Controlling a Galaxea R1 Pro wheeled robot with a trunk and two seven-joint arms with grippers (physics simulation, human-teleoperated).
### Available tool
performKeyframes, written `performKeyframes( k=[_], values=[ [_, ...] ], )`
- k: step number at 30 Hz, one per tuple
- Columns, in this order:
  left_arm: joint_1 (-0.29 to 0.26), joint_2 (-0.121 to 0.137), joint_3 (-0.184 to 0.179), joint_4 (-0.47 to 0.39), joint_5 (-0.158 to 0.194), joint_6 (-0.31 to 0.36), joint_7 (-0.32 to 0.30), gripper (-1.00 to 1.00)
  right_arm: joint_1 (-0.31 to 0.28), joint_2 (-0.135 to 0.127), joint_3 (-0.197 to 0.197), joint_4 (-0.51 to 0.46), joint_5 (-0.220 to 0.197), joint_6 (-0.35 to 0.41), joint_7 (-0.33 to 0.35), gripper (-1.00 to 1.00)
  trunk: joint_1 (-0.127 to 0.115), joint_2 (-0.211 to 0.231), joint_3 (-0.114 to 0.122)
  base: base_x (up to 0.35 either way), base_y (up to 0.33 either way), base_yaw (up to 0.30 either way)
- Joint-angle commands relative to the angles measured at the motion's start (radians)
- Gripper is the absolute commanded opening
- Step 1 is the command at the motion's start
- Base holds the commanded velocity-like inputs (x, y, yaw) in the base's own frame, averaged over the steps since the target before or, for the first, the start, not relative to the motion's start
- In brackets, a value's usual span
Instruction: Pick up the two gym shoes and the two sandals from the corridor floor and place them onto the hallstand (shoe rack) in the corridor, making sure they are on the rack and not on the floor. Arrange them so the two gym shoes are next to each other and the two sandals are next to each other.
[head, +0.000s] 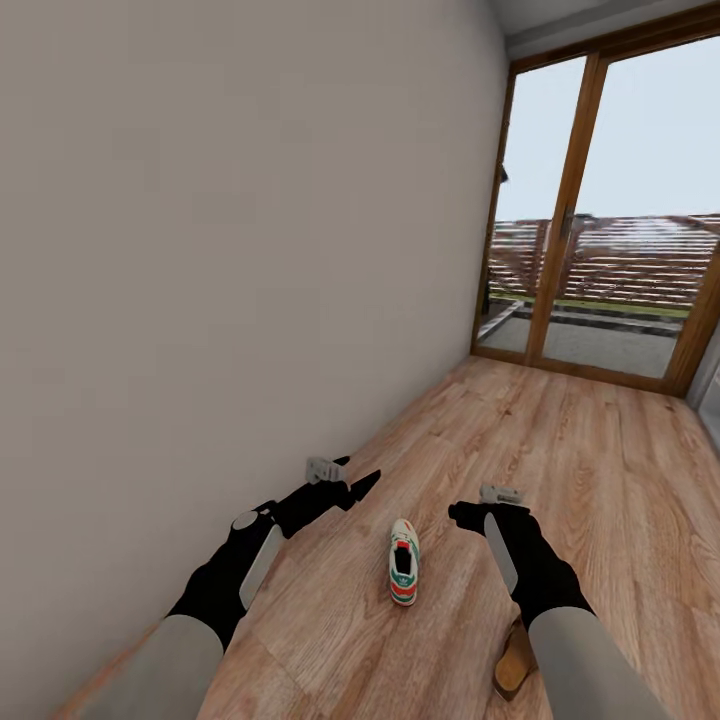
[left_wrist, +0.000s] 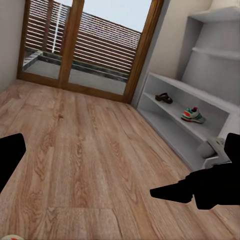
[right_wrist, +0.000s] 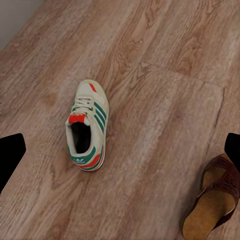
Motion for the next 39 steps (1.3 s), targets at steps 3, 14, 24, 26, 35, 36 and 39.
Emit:
performKeyframes(
  k=[3,14,24,26,35,36,39],
  values=[
    [-0.001,0.000,-0.001,0.001,0.007,0.001,-0.002,1.00,-0.001,0.001,-0.002,-0.001,-0.004,0.004,-0.004,1.00,0.000,0.000,-0.001,0.150,0.102,0.000],
    [-0.001,-0.001,-0.003,0.001,0.006,0.001,-0.003,1.00,-0.001,0.001,-0.002,-0.002,-0.004,0.004,-0.004,1.00,0.000,0.000,-0.010,0.217,0.181,-0.097],
    [-0.001,-0.001,-0.006,-0.032,0.007,0.001,-0.003,1.00,0.000,0.001,-0.002,-0.003,-0.004,0.004,-0.004,1.00,0.000,-0.001,-0.016,0.017,0.013,0.005],
    [-0.001,-0.001,-0.006,-0.034,0.006,0.001,-0.003,1.00,0.000,0.001,-0.002,-0.002,-0.004,0.004,-0.004,1.00,0.001,-0.001,-0.027,0.001,0.001,0.082],
    [-0.001,-0.001,-0.006,-0.035,0.007,0.001,-0.003,1.00,0.000,0.002,-0.002,-0.001,-0.004,0.001,-0.004,1.00,0.005,-0.003,-0.075,0.000,0.000,0.109],
    [-0.001,-0.001,-0.006,-0.035,0.007,0.001,-0.003,1.00,-0.001,0.002,-0.001,-0.001,-0.004,-0.009,-0.004,1.00,0.006,-0.003,-0.080,0.000,0.000,0.123],
    [-0.001,-0.001,-0.006,-0.035,0.008,0.001,-0.003,1.00,-0.001,0.002,-0.001,-0.001,-0.004,-0.058,-0.004,1.00,0.007,-0.004,-0.097,0.000,0.000,0.125]
  ],
)
